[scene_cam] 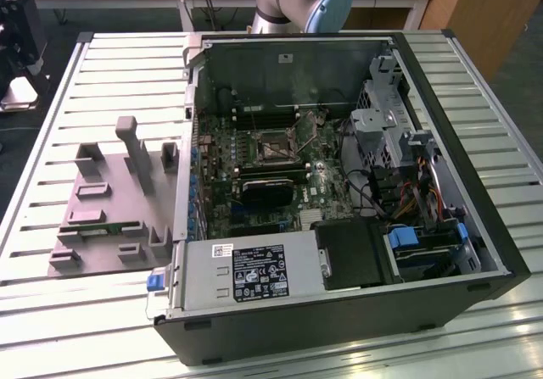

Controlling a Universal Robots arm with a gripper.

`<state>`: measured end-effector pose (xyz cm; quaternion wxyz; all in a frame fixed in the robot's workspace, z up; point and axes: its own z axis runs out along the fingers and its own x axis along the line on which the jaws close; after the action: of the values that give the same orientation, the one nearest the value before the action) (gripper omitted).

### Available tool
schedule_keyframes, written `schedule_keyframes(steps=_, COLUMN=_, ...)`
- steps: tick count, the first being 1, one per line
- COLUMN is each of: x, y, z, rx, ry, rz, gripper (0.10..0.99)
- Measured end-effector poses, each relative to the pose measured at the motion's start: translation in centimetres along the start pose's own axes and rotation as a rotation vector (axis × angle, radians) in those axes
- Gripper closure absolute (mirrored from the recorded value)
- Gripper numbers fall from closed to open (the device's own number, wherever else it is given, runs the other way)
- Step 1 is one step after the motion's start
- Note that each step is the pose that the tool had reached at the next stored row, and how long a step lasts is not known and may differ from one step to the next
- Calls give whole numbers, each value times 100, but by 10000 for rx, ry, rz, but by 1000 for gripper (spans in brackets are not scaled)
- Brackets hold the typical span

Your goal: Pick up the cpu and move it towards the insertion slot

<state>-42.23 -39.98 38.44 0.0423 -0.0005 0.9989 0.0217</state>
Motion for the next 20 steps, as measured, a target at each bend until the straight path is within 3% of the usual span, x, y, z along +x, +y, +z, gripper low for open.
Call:
schedule_keyframes(steps=4, x=-30, y=0, z=3, rx=0, ry=0, rz=0, gripper=549)
schedule_keyframes(steps=8, x=-115, y=-1, z=10, rx=0, ry=0, rz=0, gripper=549)
schedule_keyframes(steps=16, x=-362, y=-1, z=30, rx=0, ry=3, rz=0, gripper=549)
schedule_keyframes(steps=20, x=-524, y=-2, z=45, rx=0, ry=5, rz=1, gripper=549)
